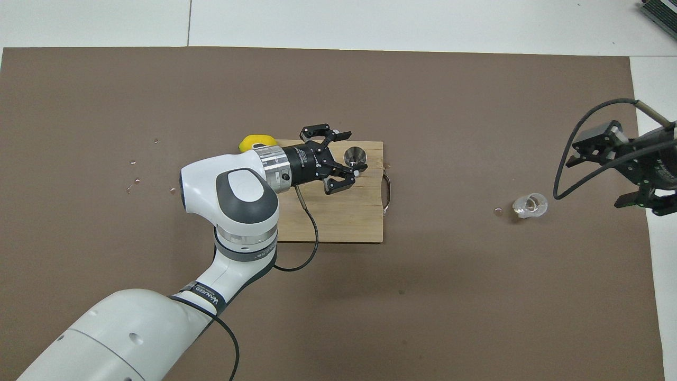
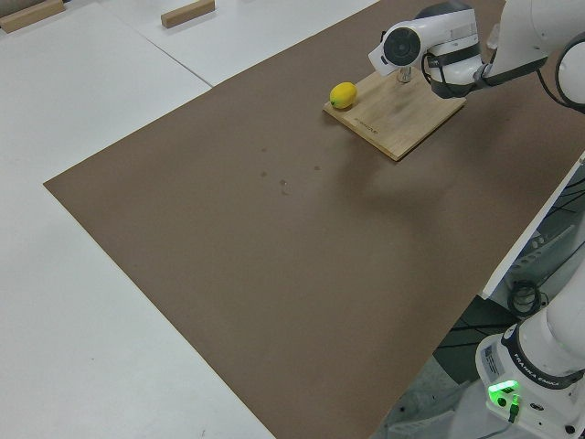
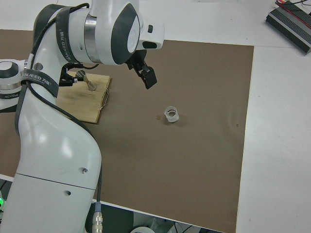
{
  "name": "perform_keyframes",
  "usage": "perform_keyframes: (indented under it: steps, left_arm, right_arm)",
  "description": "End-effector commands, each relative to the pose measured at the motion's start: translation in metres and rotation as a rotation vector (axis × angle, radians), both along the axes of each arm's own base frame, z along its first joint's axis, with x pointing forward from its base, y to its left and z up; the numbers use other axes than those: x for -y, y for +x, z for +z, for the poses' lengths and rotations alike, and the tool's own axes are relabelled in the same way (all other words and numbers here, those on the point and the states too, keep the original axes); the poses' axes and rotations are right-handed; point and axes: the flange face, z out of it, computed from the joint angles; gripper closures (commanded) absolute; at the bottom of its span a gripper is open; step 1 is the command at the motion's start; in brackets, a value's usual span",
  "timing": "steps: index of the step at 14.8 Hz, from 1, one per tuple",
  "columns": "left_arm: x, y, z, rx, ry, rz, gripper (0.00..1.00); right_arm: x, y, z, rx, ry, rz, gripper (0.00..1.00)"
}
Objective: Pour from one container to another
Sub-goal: 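Open the left gripper on the board while the right gripper reaches the glass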
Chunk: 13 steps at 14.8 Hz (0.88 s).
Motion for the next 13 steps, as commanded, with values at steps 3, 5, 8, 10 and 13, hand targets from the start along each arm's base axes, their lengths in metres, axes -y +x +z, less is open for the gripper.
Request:
perform_keyframes:
  steps: [3, 5, 8, 10, 13]
  left_arm:
    - [-0.012, 0.000, 0.021, 0.000, -0.047, -0.047, 0.00]
    - [-0.016, -0.005, 0.036, 0.003, -0.067, -0.056, 0.00]
    - [-0.027, -0.011, 0.068, 0.013, -0.103, -0.075, 0.00]
    - [-0.045, -0.004, 0.084, 0.064, -0.061, -0.159, 0.00]
    - [-0.081, 0.008, 0.098, 0.146, 0.078, -0.238, 0.00]
  right_arm:
    - [0.043, 0.010, -0.039, -0.015, 0.089, -0.380, 0.00]
    - [0.064, 0.011, -0.056, -0.013, 0.125, -0.535, 0.00]
    - [0.101, 0.017, -0.097, -0.088, 0.211, -0.659, 0.00]
    - [0.121, 0.021, -0.124, -0.133, 0.249, -0.710, 0.00]
    - [0.137, 0.014, -0.166, -0.162, 0.307, -0.786, 0.00]
